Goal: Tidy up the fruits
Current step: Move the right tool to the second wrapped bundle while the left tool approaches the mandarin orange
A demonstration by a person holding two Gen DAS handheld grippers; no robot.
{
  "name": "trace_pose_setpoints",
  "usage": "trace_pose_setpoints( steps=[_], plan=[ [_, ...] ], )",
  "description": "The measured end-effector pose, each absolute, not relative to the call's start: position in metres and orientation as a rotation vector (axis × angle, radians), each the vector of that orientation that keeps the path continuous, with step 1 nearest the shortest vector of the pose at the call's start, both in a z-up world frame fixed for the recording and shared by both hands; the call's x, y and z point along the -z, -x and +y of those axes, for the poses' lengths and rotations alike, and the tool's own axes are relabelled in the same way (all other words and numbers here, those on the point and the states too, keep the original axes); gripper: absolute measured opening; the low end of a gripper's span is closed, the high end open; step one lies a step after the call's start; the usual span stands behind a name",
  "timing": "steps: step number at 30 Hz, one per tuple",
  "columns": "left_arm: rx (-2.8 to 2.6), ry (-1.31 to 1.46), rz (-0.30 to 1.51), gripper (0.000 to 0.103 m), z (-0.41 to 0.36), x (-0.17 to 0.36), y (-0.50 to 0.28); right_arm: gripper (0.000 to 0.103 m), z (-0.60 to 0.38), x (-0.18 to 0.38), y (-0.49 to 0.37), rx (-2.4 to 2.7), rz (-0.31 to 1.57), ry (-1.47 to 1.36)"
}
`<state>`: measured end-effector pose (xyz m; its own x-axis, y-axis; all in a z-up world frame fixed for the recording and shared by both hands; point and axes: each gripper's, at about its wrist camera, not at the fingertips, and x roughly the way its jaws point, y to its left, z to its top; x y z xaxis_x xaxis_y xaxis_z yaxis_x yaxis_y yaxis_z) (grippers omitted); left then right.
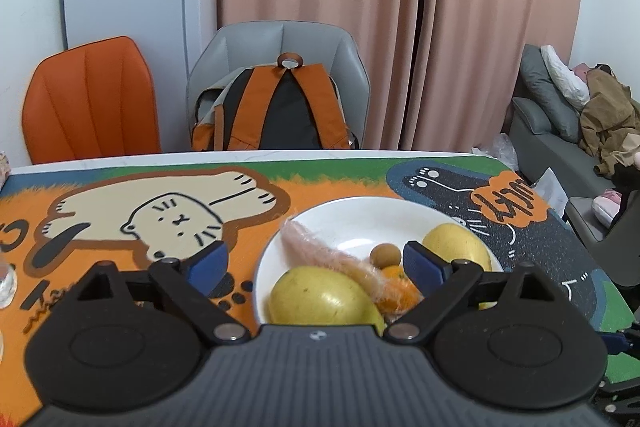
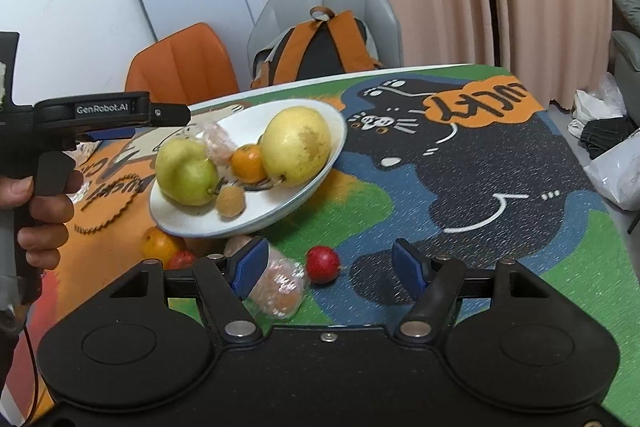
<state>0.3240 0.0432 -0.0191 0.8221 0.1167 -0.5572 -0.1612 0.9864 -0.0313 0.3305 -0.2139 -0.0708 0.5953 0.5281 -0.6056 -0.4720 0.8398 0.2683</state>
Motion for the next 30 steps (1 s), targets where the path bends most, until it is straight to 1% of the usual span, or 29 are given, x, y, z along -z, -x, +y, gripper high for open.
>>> trace_pose_setpoints(
  steps=[7,11,19,22,24,26,30],
  plan=[
    [-0.160,0.091,0.592,0.094,0.046,0.020,-0.299,0.067,-0.203,0.074,-0.320,-0.604,0.745,-0.064],
    [-0.172,0.105,0.598,0.094,0.050,0.024,-0.285,0.060,-0.201,0.076,-0.316,-0.603,0.755,-0.061],
    [-0.191,0.130,0.602,0.094,0.057,0.028,-0.263,0.057,-0.197,0.076,-0.306,-0.601,0.754,-0.047],
    [-0.191,0.137,0.606,0.094,0.058,0.030,-0.257,0.053,-0.194,0.077,-0.303,-0.600,0.756,-0.034],
    [-0.198,0.154,0.606,0.094,0.059,0.032,-0.252,0.043,-0.192,0.078,-0.302,-0.589,0.753,-0.026],
    [-0.200,0.173,0.612,0.094,0.061,0.035,-0.248,0.038,-0.191,0.080,-0.303,-0.580,0.762,-0.027],
    [-0.202,0.183,0.631,0.094,0.060,0.043,-0.242,0.033,-0.191,0.086,-0.304,-0.570,0.767,-0.013]
  ],
)
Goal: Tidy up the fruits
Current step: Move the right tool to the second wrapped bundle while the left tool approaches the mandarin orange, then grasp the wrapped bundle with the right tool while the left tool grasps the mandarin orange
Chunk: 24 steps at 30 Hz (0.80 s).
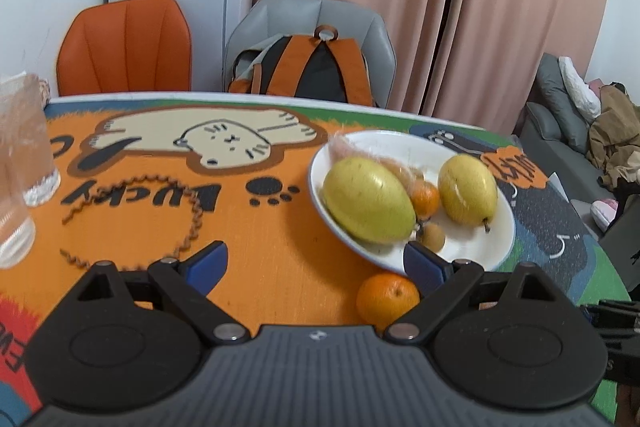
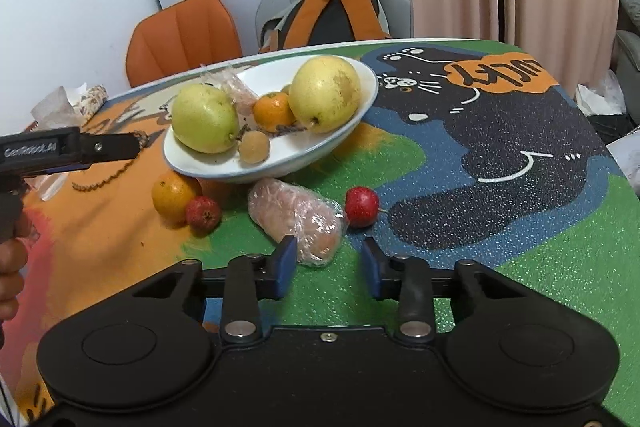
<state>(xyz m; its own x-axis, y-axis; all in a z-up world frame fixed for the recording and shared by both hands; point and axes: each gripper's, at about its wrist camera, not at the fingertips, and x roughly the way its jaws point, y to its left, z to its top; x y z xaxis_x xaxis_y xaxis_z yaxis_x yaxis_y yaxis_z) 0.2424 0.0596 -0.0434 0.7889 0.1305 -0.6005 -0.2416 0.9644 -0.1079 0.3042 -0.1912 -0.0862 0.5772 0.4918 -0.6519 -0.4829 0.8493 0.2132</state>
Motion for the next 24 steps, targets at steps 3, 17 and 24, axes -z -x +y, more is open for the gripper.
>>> trace_pose_setpoints(
  steps=[3,17,24],
  plan=[
    [-0.203,0.194,0.644,0.094,0.060,0.049,-0.240,0.031,-0.192,0.087,-0.306,-0.573,0.764,-0.014],
    [-0.148,0.177,0.679,0.092,0.038,0.069,-0.248,0.018,-0.195,0.088,-0.319,-0.520,0.755,-0.004],
    [-0.137,0.185,0.686,0.092,0.037,0.079,-0.256,0.020,-0.195,0.083,-0.316,-0.537,0.750,-0.009]
  ],
)
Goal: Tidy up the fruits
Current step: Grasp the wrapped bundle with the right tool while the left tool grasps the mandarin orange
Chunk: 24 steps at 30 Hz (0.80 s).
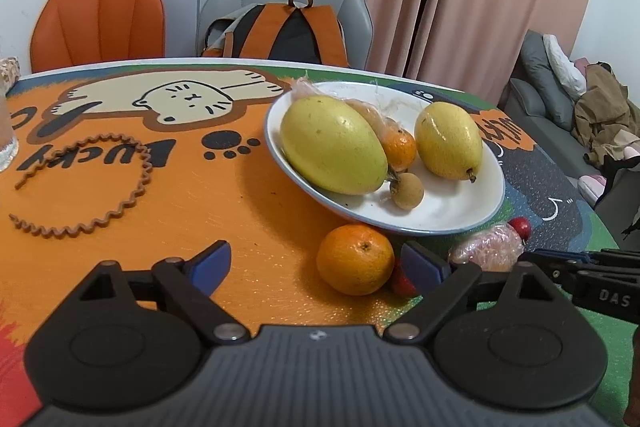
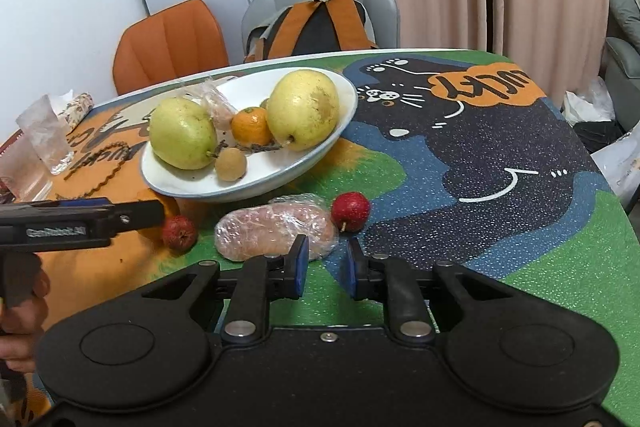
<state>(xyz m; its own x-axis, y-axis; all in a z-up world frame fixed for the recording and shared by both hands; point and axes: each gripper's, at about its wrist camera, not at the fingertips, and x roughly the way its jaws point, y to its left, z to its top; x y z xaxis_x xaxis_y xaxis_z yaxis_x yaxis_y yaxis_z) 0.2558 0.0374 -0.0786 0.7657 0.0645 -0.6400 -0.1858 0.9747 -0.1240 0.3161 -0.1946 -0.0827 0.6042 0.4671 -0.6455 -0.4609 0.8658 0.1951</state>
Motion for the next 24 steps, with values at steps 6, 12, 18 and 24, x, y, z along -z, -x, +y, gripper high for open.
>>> trace_pose_setpoints(
  steps=[6,12,18,24],
  plan=[
    [-0.136,0.208,0.672,0.083,0.039,0.082,-0.259,0.033,-0.191,0.078,-0.313,-0.557,0.749,-0.014],
    [-0.041,0.286,0.657,0.047,0.043,0.082,-0.255,0.054,-0.180,0.079,-0.310,-0.578,0.747,-0.007],
    [-0.043,0.283,0.662,0.040,0.042,0.079,-0.250,0.075,-0.171,0.077,-0.308,-0.588,0.731,0.009],
    [-0.077,0.291,0.664,0.040,0.051,0.077,-0.239,0.075,-0.163,0.080,-0.311,-0.597,0.737,0.023]
  ],
)
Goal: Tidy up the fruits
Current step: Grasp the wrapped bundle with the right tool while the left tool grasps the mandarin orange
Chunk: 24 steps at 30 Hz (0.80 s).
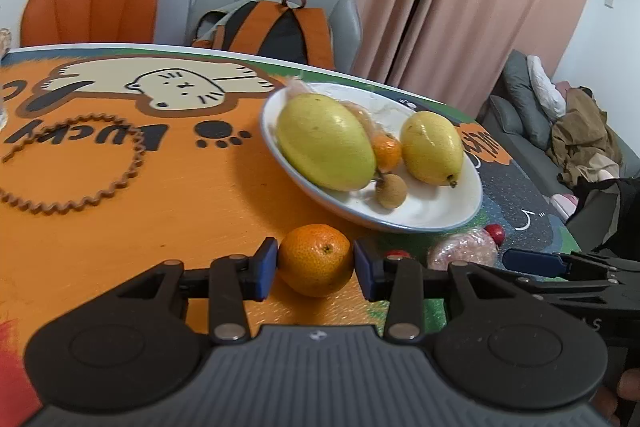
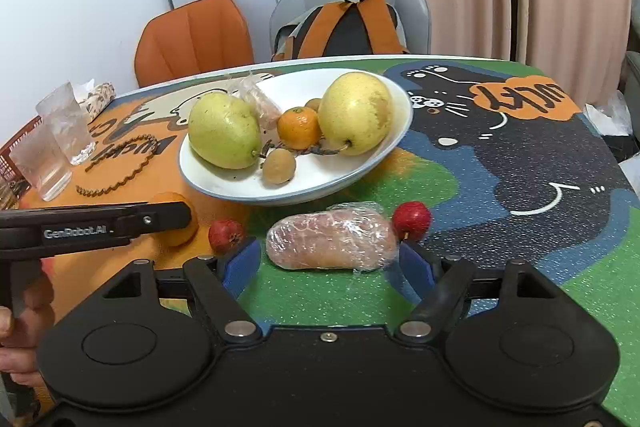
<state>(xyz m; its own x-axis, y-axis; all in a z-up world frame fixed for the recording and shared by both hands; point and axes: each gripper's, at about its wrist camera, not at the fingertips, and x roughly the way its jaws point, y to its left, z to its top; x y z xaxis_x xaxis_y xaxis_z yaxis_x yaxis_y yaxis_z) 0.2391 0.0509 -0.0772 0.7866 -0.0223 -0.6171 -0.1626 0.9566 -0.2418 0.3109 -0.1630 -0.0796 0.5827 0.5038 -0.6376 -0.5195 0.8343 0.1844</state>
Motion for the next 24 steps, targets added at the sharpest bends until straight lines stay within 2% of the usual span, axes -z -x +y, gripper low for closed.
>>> trace_pose_setpoints(
  steps=[5,13,16,24],
  plan=[
    [-0.106,0.294,0.661,0.040,0.059,0.076,-0.230,0.082,-0.151,0.082,-0.311,-0.592,0.730,0.062],
    [-0.156,0.296,0.660,0.040,0.072,0.075,-0.218,0.085,-0.139,0.085,-0.311,-0.555,0.705,0.136],
    [-0.163,0.295,0.657,0.040,0.073,0.074,-0.216,0.093,-0.142,0.086,-0.313,-0.551,0.705,0.136],
    [-0.171,0.299,0.655,0.040,0.073,0.074,-0.213,0.093,-0.140,0.093,-0.324,-0.582,0.714,0.181]
  ],
)
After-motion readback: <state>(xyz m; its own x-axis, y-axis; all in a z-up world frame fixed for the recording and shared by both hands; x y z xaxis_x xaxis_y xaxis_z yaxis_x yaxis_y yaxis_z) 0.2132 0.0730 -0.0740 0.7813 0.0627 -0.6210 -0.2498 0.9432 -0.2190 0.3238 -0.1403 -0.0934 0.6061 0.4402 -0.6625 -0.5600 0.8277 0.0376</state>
